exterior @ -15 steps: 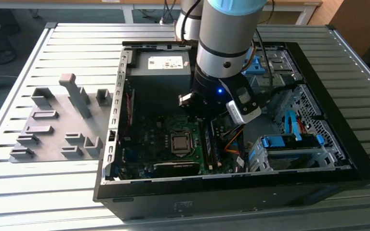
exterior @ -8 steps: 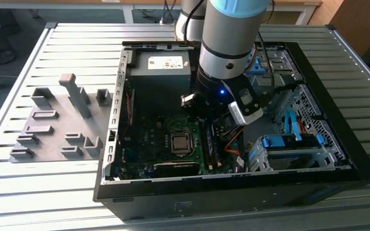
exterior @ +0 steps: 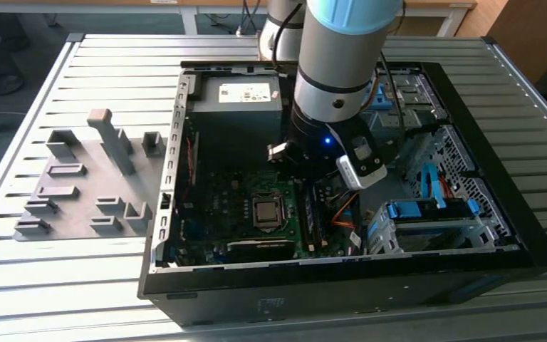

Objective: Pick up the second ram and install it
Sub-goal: 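Insert the second ram into the second slot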

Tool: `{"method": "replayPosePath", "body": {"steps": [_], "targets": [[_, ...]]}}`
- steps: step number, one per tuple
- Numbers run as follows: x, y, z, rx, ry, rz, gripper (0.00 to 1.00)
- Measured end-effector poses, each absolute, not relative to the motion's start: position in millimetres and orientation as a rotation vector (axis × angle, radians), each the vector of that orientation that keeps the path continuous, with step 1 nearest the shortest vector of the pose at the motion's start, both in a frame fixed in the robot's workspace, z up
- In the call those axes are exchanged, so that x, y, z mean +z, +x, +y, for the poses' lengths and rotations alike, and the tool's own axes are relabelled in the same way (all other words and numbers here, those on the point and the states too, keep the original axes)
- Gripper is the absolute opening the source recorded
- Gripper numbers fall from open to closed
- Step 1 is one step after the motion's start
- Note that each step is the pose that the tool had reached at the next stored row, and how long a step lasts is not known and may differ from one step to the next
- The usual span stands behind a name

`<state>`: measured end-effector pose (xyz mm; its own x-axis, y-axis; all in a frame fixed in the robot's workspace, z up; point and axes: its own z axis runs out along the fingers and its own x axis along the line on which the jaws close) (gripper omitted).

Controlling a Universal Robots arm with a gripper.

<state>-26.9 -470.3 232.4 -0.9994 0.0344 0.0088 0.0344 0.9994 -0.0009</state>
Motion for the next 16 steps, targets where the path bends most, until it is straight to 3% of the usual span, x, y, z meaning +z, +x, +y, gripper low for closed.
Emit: {"method": "replayPosePath", "body": {"steps": [16], "targets": [[216.3, -27.1, -472.9, 0.001, -0.059, -3.132, 0.15]]}}
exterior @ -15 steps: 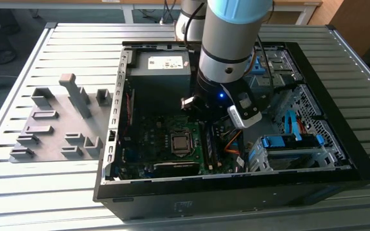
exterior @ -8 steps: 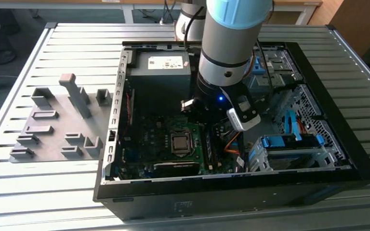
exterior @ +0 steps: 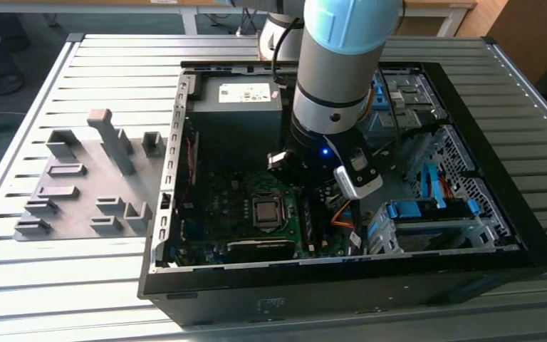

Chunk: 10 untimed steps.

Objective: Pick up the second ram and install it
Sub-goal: 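Insert the second ram into the second slot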

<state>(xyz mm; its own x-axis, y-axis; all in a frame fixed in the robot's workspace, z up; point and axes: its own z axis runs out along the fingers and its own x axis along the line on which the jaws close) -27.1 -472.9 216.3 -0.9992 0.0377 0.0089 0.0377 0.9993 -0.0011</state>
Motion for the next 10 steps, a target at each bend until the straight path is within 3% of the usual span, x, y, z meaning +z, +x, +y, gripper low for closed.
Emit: {"method": "replayPosePath", "body": {"steps": [10], "targets": [[213.2, -27.1, -475.2, 0.000, -0.059, -3.132, 0.15]]}}
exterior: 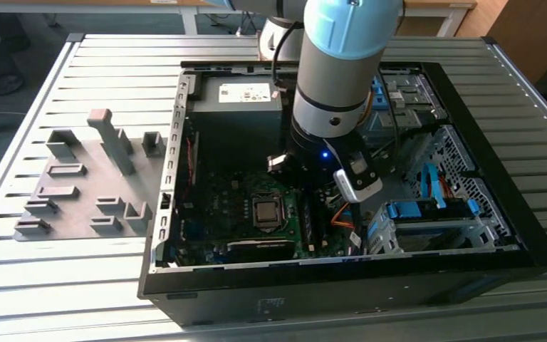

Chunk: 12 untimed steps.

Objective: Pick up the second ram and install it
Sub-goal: 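Insert the second ram into the second slot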

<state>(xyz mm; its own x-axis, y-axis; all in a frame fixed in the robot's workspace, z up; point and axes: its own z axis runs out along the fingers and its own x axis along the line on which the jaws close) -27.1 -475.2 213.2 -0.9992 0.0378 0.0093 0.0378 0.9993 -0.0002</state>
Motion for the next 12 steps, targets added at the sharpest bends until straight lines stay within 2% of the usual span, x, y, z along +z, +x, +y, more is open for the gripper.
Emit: {"method": "replayPosePath", "body": {"steps": [12], "targets": [[209.5, -27.1, -475.4, -0.001, -0.062, -3.131, 0.15]]}}
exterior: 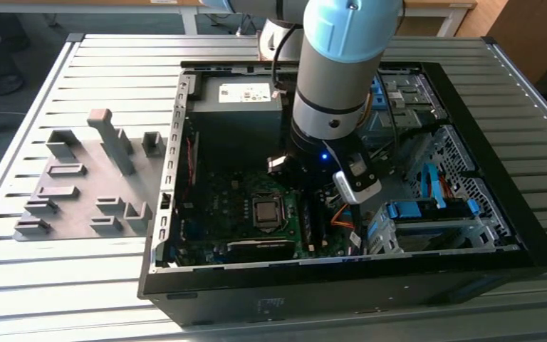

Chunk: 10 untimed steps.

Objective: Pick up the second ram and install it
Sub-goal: 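Insert the second ram into the second slot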

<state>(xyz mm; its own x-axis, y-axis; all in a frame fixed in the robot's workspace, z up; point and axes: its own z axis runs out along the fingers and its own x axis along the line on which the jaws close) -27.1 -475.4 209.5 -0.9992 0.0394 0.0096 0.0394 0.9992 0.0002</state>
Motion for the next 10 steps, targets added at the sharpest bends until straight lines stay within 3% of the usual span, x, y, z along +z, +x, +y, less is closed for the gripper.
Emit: {"method": "replayPosePath", "body": {"steps": [10], "targets": [[207.0, -27.0, -475.3, -0.005, -0.062, -3.132, 0.15]]}}
